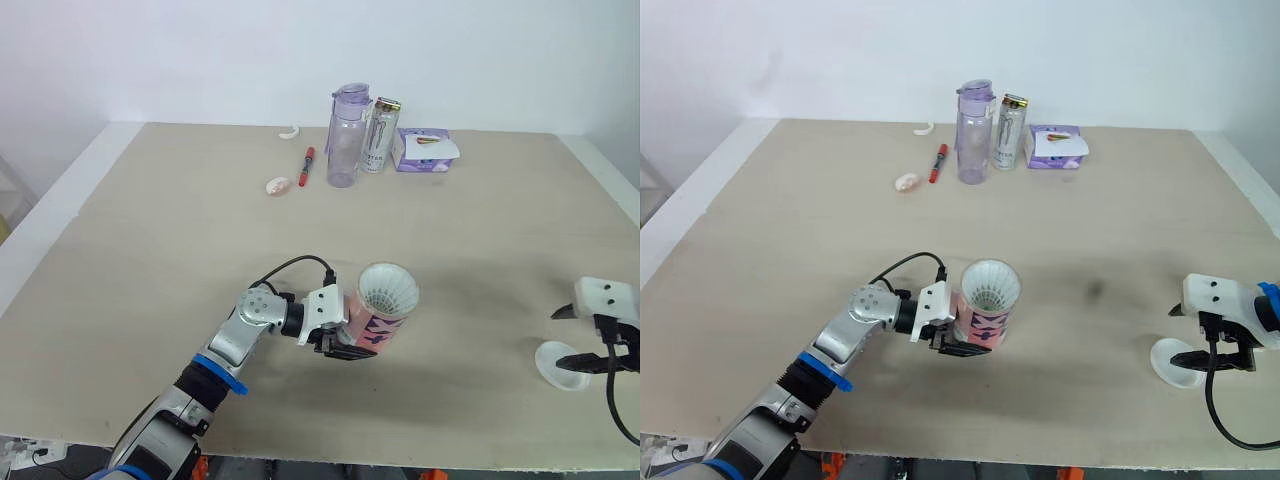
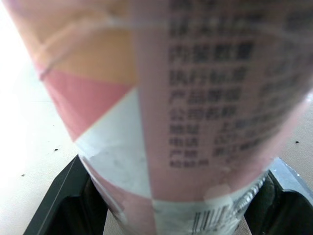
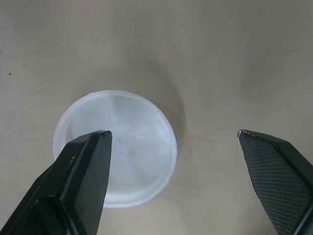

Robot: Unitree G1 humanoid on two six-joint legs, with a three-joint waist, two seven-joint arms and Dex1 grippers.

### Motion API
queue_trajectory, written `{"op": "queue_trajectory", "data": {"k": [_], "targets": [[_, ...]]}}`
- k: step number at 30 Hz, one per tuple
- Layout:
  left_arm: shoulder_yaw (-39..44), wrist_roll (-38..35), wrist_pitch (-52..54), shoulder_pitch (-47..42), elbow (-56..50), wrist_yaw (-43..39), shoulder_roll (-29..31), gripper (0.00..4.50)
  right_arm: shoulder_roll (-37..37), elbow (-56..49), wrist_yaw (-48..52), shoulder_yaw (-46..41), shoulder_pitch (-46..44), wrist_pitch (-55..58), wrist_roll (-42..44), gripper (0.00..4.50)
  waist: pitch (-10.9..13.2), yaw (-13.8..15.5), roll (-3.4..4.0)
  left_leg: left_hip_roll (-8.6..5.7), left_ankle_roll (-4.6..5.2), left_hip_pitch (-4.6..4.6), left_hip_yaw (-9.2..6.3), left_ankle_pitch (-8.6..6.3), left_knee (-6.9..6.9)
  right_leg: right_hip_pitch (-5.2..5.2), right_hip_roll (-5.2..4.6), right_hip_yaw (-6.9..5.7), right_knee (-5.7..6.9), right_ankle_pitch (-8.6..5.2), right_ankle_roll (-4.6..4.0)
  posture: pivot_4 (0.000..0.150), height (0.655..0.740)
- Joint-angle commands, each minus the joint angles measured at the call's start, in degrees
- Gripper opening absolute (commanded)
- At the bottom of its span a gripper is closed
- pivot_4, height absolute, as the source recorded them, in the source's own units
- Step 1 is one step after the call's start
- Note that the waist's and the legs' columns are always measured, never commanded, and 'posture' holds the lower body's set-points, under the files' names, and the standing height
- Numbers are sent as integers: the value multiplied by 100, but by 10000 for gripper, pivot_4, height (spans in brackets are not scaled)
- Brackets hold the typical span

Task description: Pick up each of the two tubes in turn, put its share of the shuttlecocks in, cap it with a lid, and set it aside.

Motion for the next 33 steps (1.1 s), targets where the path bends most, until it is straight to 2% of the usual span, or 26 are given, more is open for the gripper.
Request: {"op": "queue_trajectory", "data": {"k": [1, 2, 5, 11, 13, 21, 25, 28, 33], "targets": [[-135, 109, 84, 99, 14, -53, 96, 31372, -9, -52, 76, 38, -134, 150, 29, 44208, 0, -1, 0, 1, 0, 0, 0, 0, 0, 0, 1, 0, 0, 0, 0, 1500, 7400], [-136, 113, 80, 96, 16, -47, 98, 31372, -8, -70, 80, 54, -132, 174, 42, 44208, 0, -1, 0, 1, 0, 0, -1, 0, 0, 0, 2, -1, 0, 0, -1, 1500, 7400], [-130, 133, 49, 69, 50, -39, 114, 31372, -15, -138, 70, 78, -42, 269, 68, 35993, -1, -1, 1, 2, 0, 1, 0, 0, 0, 0, 3, 1, 1, 1, -2, 1500, 7400], [-142, 145, 25, 36, 79, -33, 120, 31372, 1, -181, 33, 81, 42, 306, 57, 7789, -1, -1, 1, 4, 0, 5, 1, 0, 0, 3, 6, 1, 1, 3, -5, 1500, 7400], [-145, 146, 25, 30, 79, -32, 119, 31372, 6, -202, 27, 72, 73, 322, 69, 627, -1, -1, 1, 4, 0, 8, 1, 0, 0, 4, 6, 2, 2, 3, -6, 1500, 7400], [-124, 166, -18, -70, 236, -34, 130, 31372, 46, -416, 11, -4, 198, 214, 180, 627, 0, -2, 0, 5, 0, 28, 4, 0, 0, 25, 6, 5, 2, -7, -24, 1500, 7400], [-97, 184, -15, -136, 396, -41, 161, 31372, -50, -1052, 172, -147, 17, 323, 502, 627, 0, -3, 1, 4, -2, 39, 1, 1, 0, 32, 10, 7, 2, -8, -22, 1500, 7400], [-73, 206, -63, -189, 540, -45, 175, 31372, -185, -1850, 372, -224, -408, 684, 878, 627, -1, -28, 5, 3, -3, 50, -1, 3, 0, 33, 16, 15, 2, -10, -8, 1500, 7400], [-30, 218, -133, -292, 740, -41, 158, 31372, -116, -2928, 534, 15, -1814, 1519, 1438, 627, 1, -34, 5, 5, -5, 63, -6, 7, 0, 34, 21, 17, 2, 3, -11, 1500, 7400]]}}
